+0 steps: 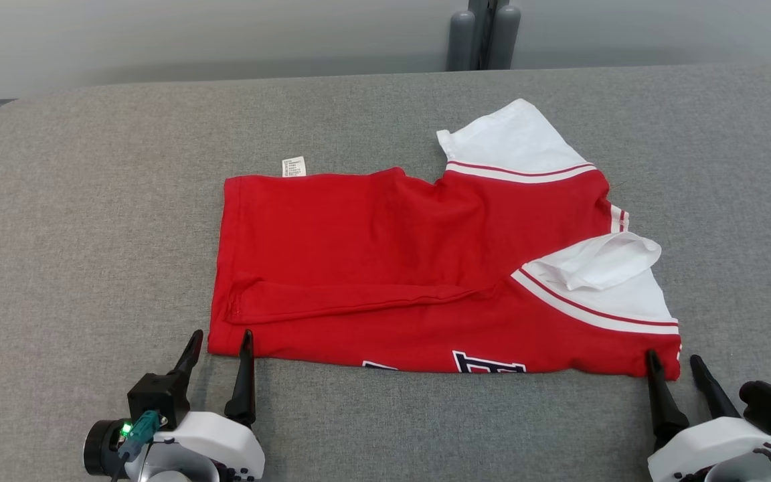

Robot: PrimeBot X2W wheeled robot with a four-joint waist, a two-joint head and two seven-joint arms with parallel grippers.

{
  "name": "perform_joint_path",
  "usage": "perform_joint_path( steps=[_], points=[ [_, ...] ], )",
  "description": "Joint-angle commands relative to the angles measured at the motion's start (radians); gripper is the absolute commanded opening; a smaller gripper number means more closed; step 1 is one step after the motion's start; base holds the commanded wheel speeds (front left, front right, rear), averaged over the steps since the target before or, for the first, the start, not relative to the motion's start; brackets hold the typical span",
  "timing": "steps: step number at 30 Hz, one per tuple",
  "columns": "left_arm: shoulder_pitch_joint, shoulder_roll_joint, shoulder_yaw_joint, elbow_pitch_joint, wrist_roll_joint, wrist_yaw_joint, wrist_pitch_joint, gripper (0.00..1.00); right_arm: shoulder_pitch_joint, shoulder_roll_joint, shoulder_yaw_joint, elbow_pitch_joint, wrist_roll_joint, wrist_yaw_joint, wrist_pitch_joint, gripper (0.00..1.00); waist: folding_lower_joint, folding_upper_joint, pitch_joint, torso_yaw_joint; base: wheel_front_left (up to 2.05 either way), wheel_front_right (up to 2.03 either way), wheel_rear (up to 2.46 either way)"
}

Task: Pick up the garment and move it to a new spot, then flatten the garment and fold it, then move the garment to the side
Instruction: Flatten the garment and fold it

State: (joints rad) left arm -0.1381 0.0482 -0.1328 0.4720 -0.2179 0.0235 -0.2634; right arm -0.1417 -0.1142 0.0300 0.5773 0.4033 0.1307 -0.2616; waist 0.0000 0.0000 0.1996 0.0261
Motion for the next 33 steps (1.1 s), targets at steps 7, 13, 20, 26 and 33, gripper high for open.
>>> perform_joint_path(
  steps=[7,13,20,26,33],
  points=[
    [-0.025,0.005,0.011,0.004,-0.001,0.001,-0.001,1.00,-0.037,-0.017,0.044,0.061,0.029,0.000,-0.001,0.00,0.0000,0.0000,0.008,0.009,0.00,0.00,0.00],
    [-0.029,0.005,0.019,0.007,-0.009,-0.007,-0.001,1.00,-0.039,-0.034,0.044,0.008,0.036,0.000,-0.002,0.00,0.0000,0.0000,0.011,0.002,0.00,0.00,0.00],
    [-0.058,0.005,0.026,0.087,-0.010,0.003,-0.001,1.00,-0.048,-0.033,0.047,-0.049,0.039,0.000,-0.002,0.00,0.0000,0.0000,0.022,-0.020,0.00,0.00,0.00],
    [-0.079,0.005,0.024,0.166,-0.028,0.019,0.000,1.00,-0.059,-0.037,0.057,-0.072,0.042,0.000,-0.002,0.00,0.0000,0.0000,0.034,-0.033,0.00,0.00,0.00],
    [-0.106,0.003,-0.004,0.248,-0.062,0.013,0.005,0.00,-0.061,-0.043,0.059,-0.084,0.047,0.000,-0.002,0.00,0.0000,0.0000,0.035,-0.038,0.00,0.00,0.00]
  ],
)
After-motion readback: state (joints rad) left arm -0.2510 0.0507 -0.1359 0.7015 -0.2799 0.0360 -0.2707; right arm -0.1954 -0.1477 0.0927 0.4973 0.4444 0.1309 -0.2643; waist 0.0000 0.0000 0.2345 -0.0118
